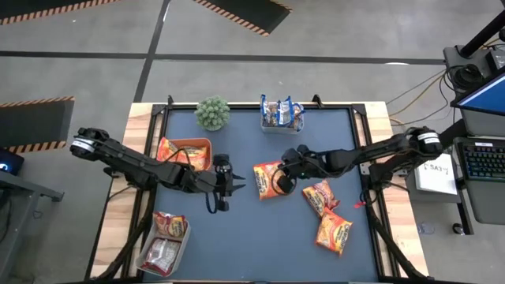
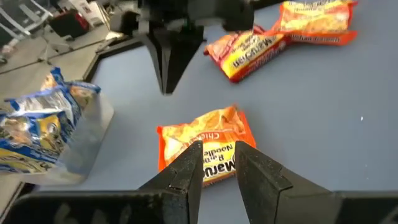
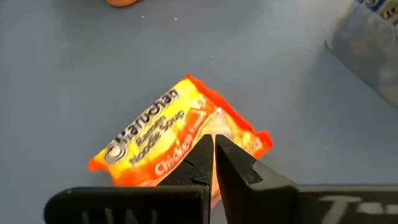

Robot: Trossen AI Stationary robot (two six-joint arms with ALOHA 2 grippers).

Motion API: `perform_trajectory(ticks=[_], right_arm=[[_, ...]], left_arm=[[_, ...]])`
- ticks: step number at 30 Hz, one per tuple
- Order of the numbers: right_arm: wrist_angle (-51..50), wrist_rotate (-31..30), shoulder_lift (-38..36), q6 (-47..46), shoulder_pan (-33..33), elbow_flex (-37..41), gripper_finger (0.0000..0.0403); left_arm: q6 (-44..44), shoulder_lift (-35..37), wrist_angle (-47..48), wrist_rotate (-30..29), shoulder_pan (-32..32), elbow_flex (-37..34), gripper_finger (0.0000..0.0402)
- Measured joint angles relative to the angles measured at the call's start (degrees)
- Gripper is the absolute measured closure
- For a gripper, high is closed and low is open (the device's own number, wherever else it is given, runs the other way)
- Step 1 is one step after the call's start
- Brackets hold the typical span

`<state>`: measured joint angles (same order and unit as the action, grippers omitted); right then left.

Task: Sort Maruchan noodles
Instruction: Put the orange noodle pack into the orange bin

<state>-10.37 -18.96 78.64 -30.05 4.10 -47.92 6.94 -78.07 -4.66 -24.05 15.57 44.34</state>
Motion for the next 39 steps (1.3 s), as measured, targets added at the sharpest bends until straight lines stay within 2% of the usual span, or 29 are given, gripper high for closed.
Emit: perform_trajectory(ticks=[5,11,15,21,23,28,34,39], right_arm=[[2.4,0.1,-2.0,-3.3,0.0,4.9,0.0394],[6.6,0.1,-1.9,-7.4,-0.1,9.3,0.0394],[6.6,-0.1,-1.9,-11.9,-0.4,10.5,0.0394],[6.6,0.3,-2.0,-16.8,-1.1,10.7,0.0391],[6.6,2.5,-2.0,-17.8,-1.7,10.5,0.0383],[6.7,5.1,-2.0,-19.6,-3.2,10.4,0.0336],[7.7,8.8,-2.0,-20.3,-4.3,10.5,0.0250],[10.5,9.1,-1.6,-22.4,-4.4,11.0,0.0183]], left_arm=[[0.5,-4.8,-3.5,0.3,-0.4,0.0,0.0326],[3.1,-12.9,-11.8,5.8,-3.2,0.0,0.0326],[2.8,-17.9,-15.8,9.7,-6.3,0.0,0.0326],[2.6,-24.5,-22.3,10.1,-8.5,0.0,0.0326],[2.6,-26.1,-24.5,10.1,-8.8,0.0,0.0326],[2.8,-28.3,-26.8,10.1,-9.5,0.0,0.0326],[2.8,-29.5,-26.0,10.1,-9.9,0.0,0.0326],[2.6,-30.5,-25.4,10.1,-10.2,0.2,0.0326]])
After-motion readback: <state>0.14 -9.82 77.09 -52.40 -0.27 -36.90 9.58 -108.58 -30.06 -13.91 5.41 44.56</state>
